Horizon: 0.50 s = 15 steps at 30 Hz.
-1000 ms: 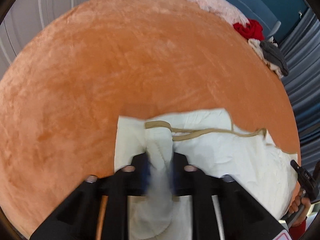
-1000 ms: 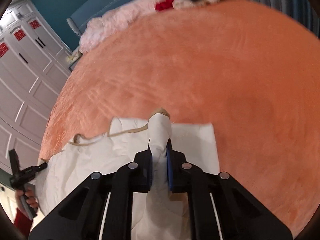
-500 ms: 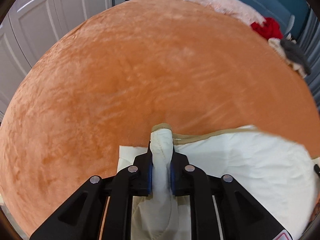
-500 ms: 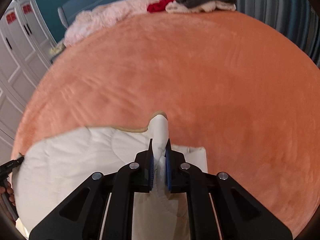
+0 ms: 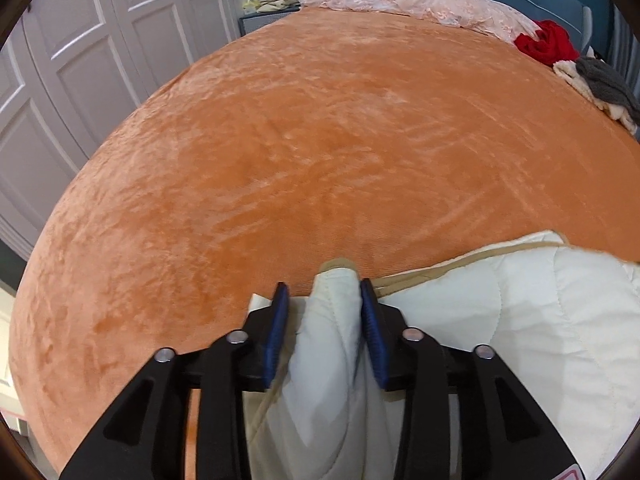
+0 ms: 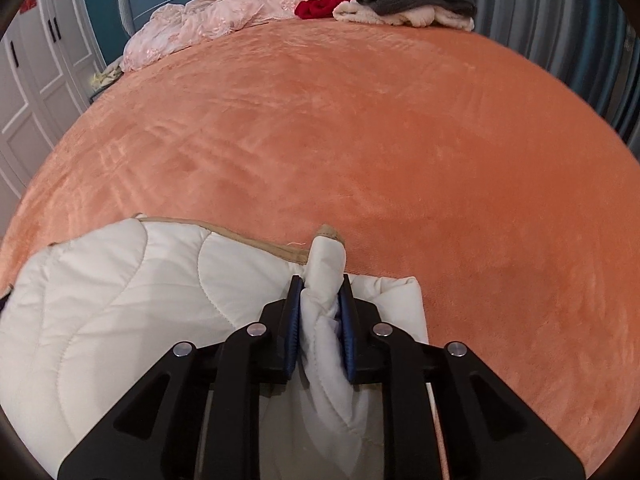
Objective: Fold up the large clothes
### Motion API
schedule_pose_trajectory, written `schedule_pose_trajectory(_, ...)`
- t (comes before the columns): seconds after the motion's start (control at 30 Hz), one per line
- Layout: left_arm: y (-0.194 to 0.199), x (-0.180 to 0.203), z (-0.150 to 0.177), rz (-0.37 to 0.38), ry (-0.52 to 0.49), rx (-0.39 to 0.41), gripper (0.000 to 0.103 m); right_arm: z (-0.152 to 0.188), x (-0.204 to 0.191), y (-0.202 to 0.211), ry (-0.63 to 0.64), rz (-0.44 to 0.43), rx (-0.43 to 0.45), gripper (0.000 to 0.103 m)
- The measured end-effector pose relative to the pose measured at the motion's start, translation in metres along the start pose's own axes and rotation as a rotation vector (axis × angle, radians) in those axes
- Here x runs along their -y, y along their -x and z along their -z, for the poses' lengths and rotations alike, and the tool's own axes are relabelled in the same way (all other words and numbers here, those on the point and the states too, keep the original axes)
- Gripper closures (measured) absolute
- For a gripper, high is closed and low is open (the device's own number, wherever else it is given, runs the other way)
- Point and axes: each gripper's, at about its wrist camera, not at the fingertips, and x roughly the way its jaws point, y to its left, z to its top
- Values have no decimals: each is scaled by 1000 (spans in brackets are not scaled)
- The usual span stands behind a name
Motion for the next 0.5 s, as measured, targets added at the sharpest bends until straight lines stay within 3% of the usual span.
schedule_pose_trajectory(0.03,8,-8,-4,-11,26,-7,47,-3,3,4,-11,-15,-10,84)
schedule_pose_trajectory(0.1,26,-25,-7,-15,87,9,36,-11,15,24,-68,35,8,45)
schedule_pose_trajectory(0.13,43,-42,-9,1,131,38,33,-12,21,37,-94,53,48,41)
schedule_pose_trajectory(0.2,67,-60,-12,-20,169,84,35,-13,29,70,-121,33,137,41)
schedule_pose_trajectory(0.27,92,-68,-19,-56,171,139,35,-15,22,90,-100,18,167,43)
schedule_pose_trajectory(0.33,110,-57,-27,-15,145,170,35,-18,-4,102,-49,-60,175,49)
schedule_pose_trajectory(0.43,121,-1,-32,107,50,168,35,-17,-64,99,84,-154,128,63)
schedule_pose_trajectory(0.5,114,37,-28,175,-3,134,37,-13,-102,89,168,-195,85,81)
